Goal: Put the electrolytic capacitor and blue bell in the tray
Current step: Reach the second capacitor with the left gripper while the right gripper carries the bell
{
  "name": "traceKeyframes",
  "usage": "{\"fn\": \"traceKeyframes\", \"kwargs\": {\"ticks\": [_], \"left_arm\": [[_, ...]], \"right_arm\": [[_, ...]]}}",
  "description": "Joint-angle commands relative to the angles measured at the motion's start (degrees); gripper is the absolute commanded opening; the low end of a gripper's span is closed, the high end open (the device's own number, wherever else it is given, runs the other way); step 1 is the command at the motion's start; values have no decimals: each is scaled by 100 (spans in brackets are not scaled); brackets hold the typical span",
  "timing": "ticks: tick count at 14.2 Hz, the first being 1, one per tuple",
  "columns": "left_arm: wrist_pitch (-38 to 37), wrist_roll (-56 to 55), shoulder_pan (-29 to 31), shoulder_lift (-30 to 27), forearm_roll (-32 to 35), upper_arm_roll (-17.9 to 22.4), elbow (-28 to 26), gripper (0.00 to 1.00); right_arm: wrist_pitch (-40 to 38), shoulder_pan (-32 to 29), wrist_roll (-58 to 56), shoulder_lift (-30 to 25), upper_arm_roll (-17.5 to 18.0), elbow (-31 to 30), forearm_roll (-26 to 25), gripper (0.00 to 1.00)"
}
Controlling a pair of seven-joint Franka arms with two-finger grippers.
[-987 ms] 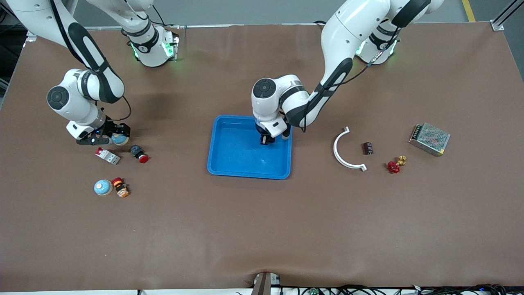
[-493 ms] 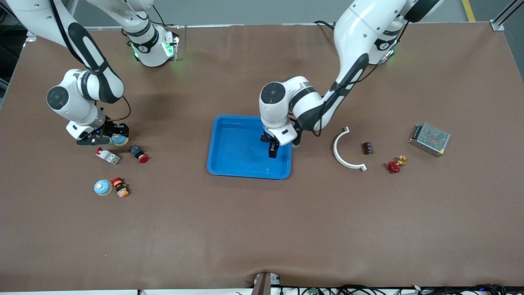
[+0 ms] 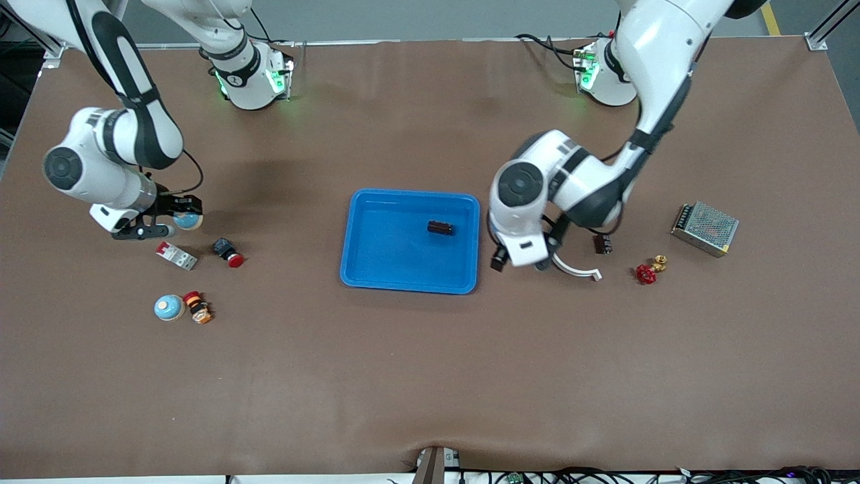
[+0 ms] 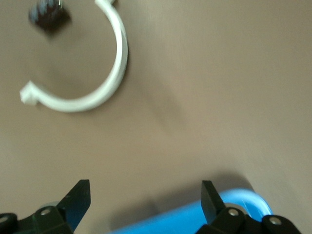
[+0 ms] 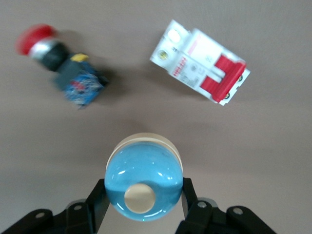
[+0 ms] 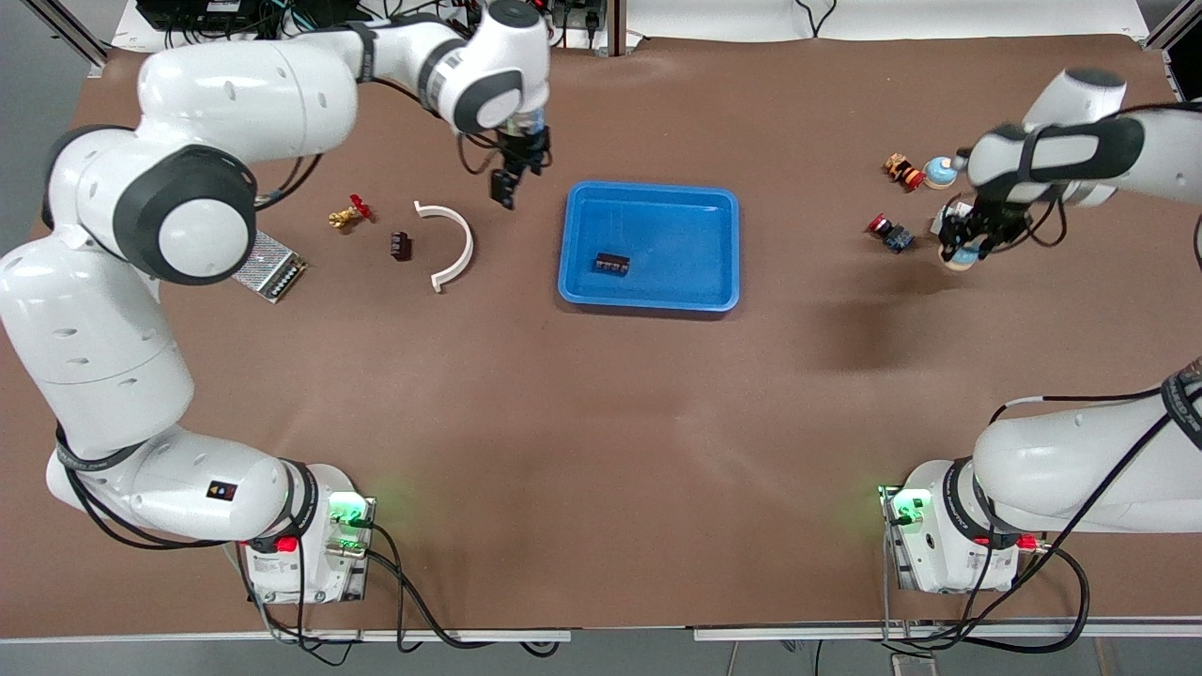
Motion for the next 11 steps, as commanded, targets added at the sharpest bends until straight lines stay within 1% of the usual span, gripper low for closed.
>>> {"fn": "traceKeyframes", "kwargs": {"ticks": [1,3,5,6,8,9,11], "left_arm": [[-2,1360,568,42,-58,-99,-144,100],[146,2205,955,130,-49,-99,-135,100],[672,2656,1210,357,-41,-99,-117,100],[823,2988,1316,428,-41,-99,-126,100],[824,4023,1527,464,-67,-108,-91,100],[816,4612,1493,464,-84,-99,-56,100],[816,5396,1546,456,-6,-64,-56,100]], "right_arm": [[-1267,385,195,-278,28,808,275,17],[-2015,919,1149,-287,37,1398,442,17],[-2430,1666,2291,-304,28,1838,565,17],[-2475,2079,2915,-296,28,1962,601,16],[-2388,2826,4015,-278,28,2007,706,16],[-2222,3178,4437,-261,28,1998,750,16],[-1792,3759,5203,-182,28,1989,812,16]]}}
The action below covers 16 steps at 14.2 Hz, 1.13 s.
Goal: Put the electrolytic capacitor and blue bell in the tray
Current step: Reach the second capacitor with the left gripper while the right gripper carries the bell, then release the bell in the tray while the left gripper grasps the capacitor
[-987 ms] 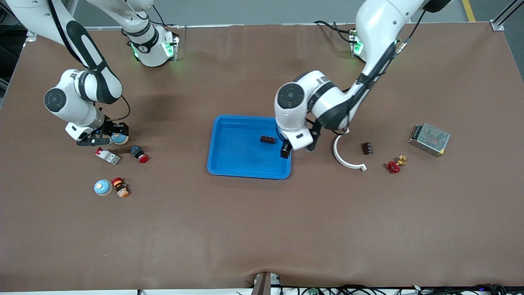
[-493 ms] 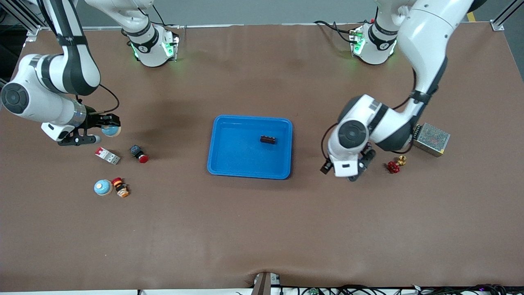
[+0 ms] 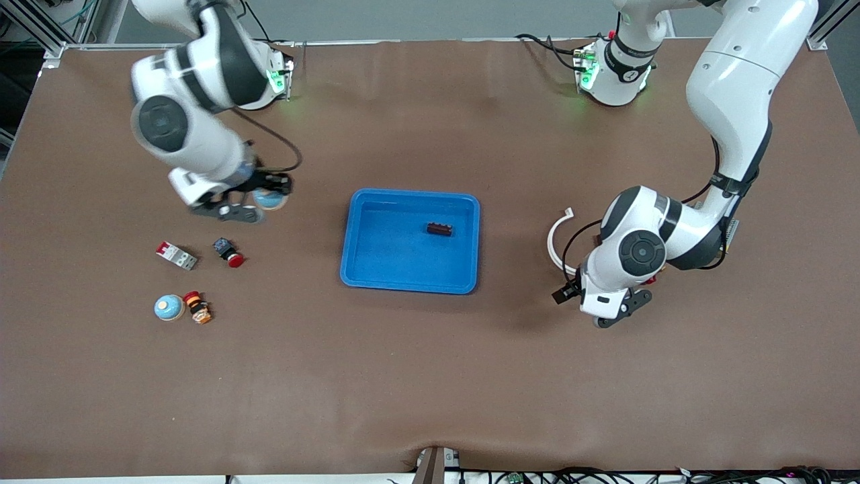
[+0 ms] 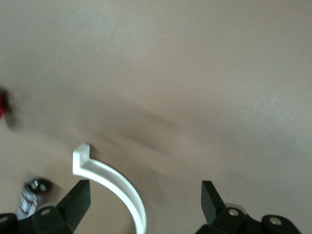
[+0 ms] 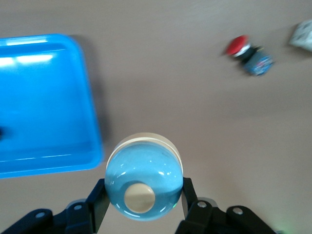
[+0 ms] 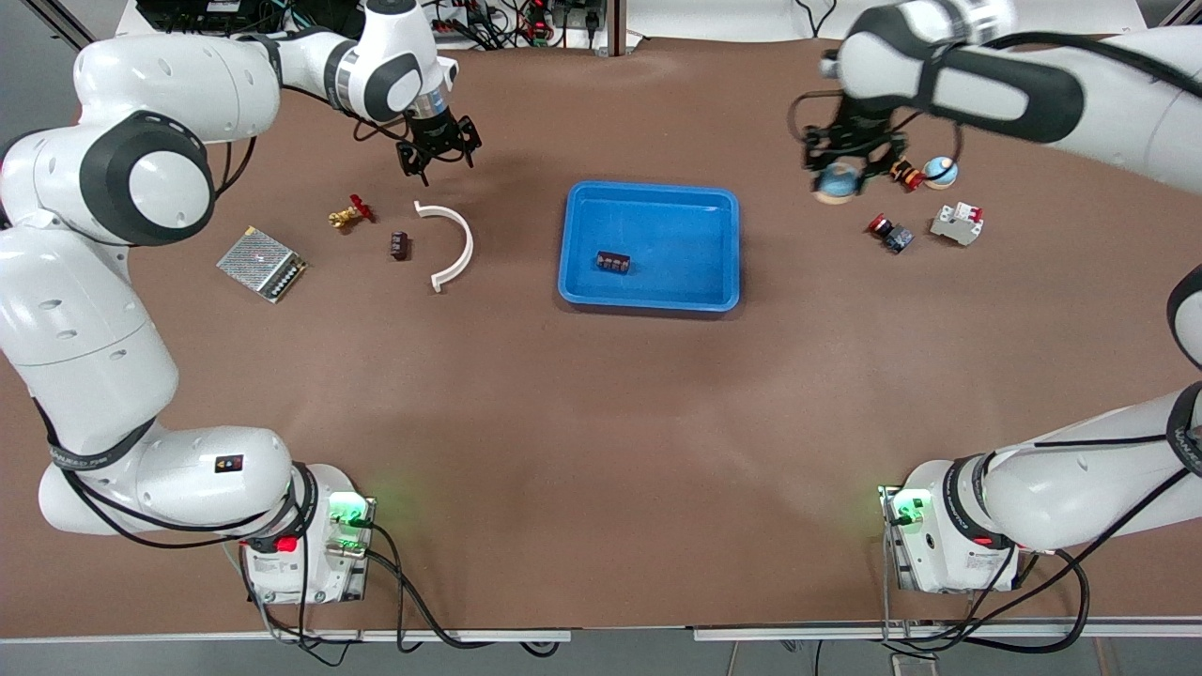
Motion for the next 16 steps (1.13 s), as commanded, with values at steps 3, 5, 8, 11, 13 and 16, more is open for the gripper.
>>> {"fn": "traceKeyframes", "kwargs": {"ticks": [3,5,8,11,13,16], "left_arm": [[-11,1339,81,-94,-2,-37,10,100],[-2,1444,248,-190,25,-45,-235,100],[234,1664,721,-874,104,-272,-1103,100],[1286,1726,1144,-1560,104,-432,-2272,100],[1710,1892,1188,-1711,113,-432,-2713,100],[2421,2025,1276,-1895,393,-432,-3433,100]], "right_arm": [[994,1091,1377,549,-101,36,107,16],[1477,1356,1590,927,-110,36,107,16],[2067,1418,1608,1332,-110,-25,107,16],[2384,1532,1625,1579,-110,-113,107,17],[2682,1690,1826,1868,-110,-122,107,18],[2991,1884,2030,2106,-118,-113,98,18]]}}
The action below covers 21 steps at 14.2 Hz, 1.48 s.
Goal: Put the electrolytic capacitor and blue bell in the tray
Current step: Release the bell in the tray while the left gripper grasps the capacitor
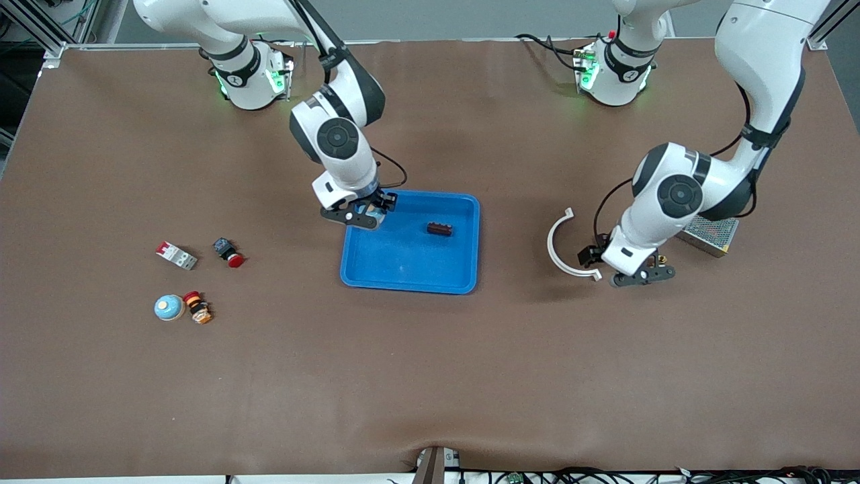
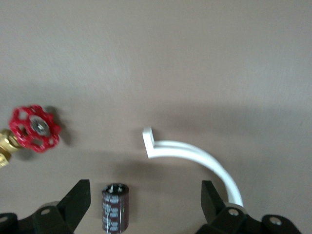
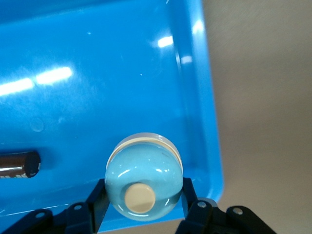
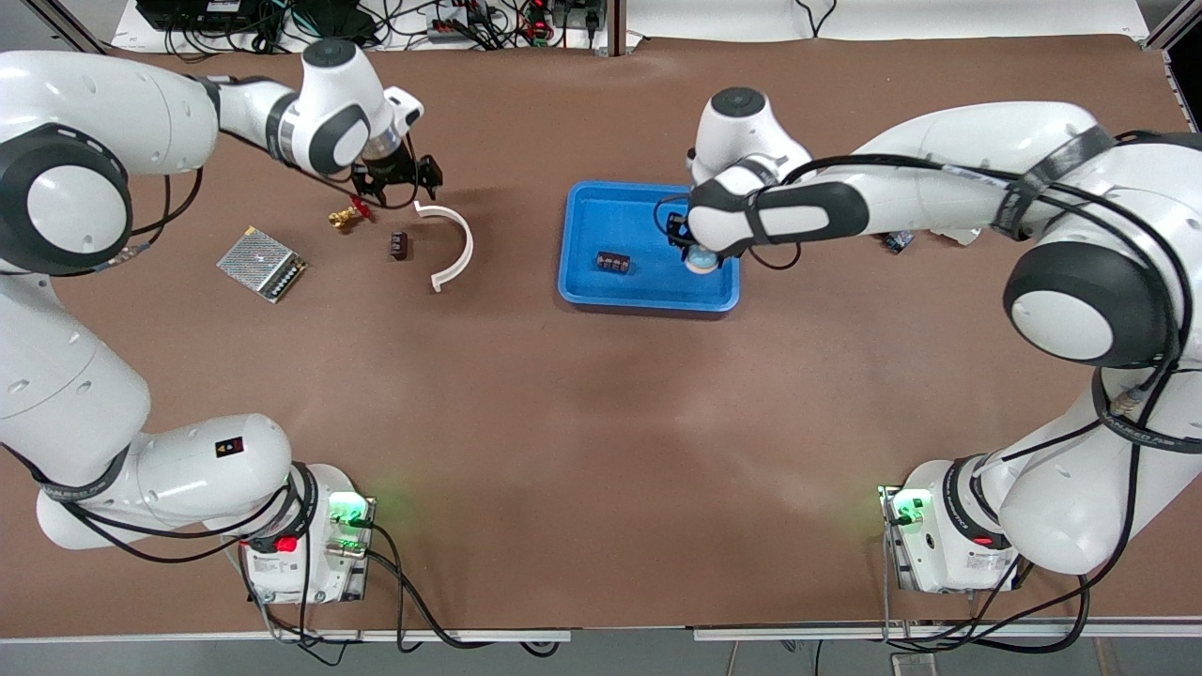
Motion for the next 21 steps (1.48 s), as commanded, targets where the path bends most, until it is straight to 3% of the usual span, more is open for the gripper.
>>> {"fn": "traceKeyframes", "kwargs": {"ticks": [1,7,21], "left_arm": [[740,79,253,-332,452,-77,-832,100],[1303,79,824,-139,1701,-77,-1211,100],[1419,-571,816,99,1737,-95,-1220,100]], "right_arm": [[226,177,169,165,-84,6,77,18],[481,133,169,359,-102,14,69,18],[710,247,178,588,-102,14,68,20]]}}
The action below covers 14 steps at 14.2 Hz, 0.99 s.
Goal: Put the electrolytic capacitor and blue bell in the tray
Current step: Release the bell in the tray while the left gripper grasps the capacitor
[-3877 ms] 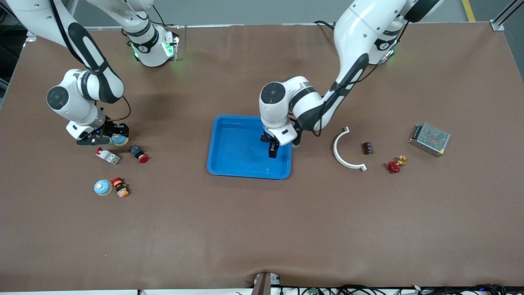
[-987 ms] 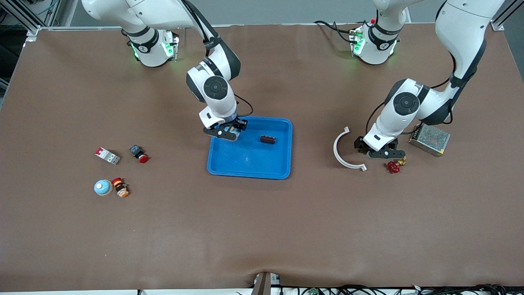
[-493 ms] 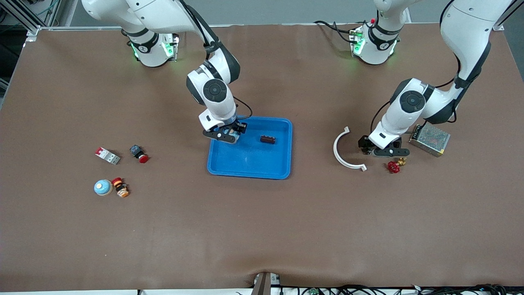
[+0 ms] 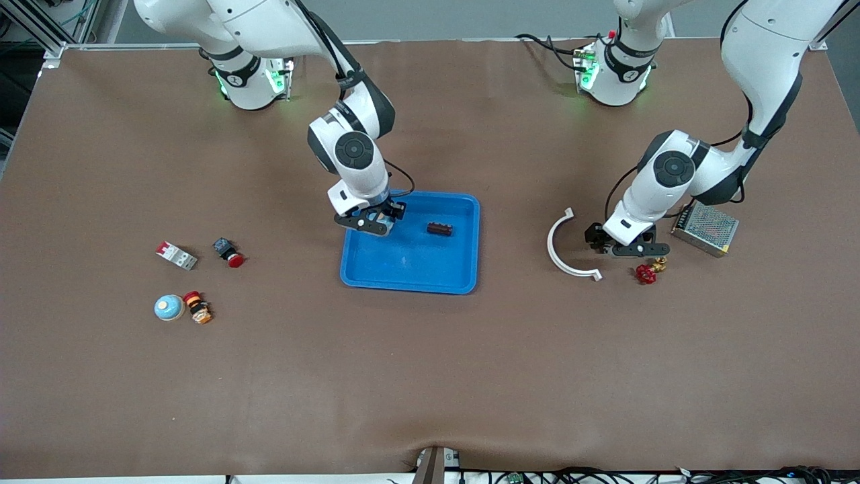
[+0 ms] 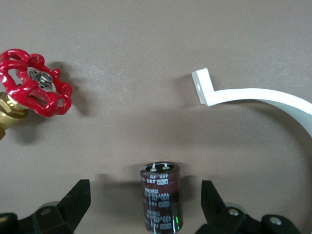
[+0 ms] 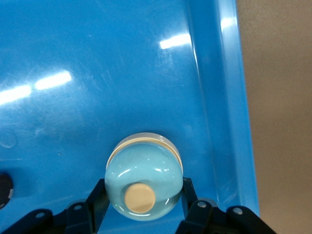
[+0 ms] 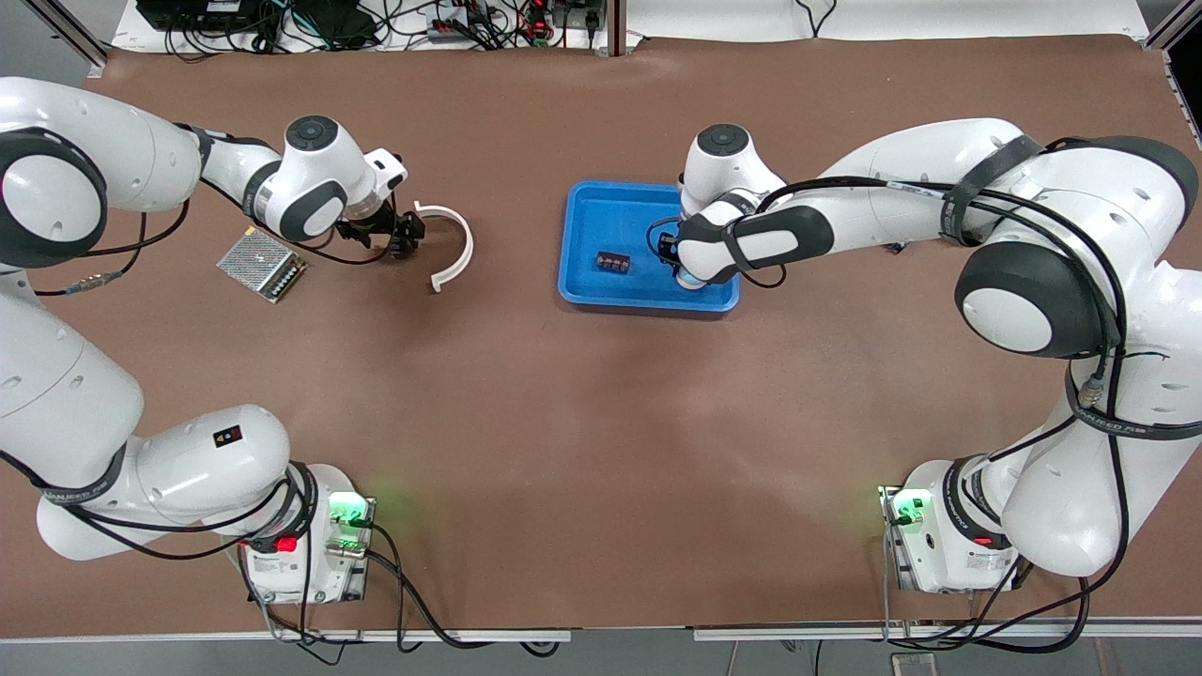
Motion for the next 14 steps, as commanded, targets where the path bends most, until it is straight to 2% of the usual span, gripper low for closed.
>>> {"fn": "traceKeyframes", "kwargs": {"ticks": [1,2,3,4,5,8,10,12,14], "left_arm": [[71,-322,39,-27,120,-80,-41,66],[71,-289,39,-28,120,-80,-41,9],[62,-297,13,-28,120,-80,-41,0],[53,-306,-5,-28,120,-80,-41,0],[45,-332,-31,-28,120,-80,-41,0],[27,-394,-66,-45,120,-80,-41,0],[-34,-821,-40,-115,112,-98,-32,0],[-43,-1873,-14,-159,94,-247,3,0],[-96,-2440,4,-291,50,-457,65,0]], "right_arm": [[39,115,52,19,-17,14,68,21],[39,115,52,45,-17,14,68,24],[39,115,52,45,-17,14,68,36],[13,106,52,45,-17,14,68,79],[-5,97,52,36,-17,14,68,100],[-258,88,18,-112,-8,75,77,100],[-1125,28,-88,-524,-25,302,68,100],[-2232,-78,-464,-981,-52,601,-28,100],[-3094,-315,-1035,-1255,-61,943,-316,100]]}}
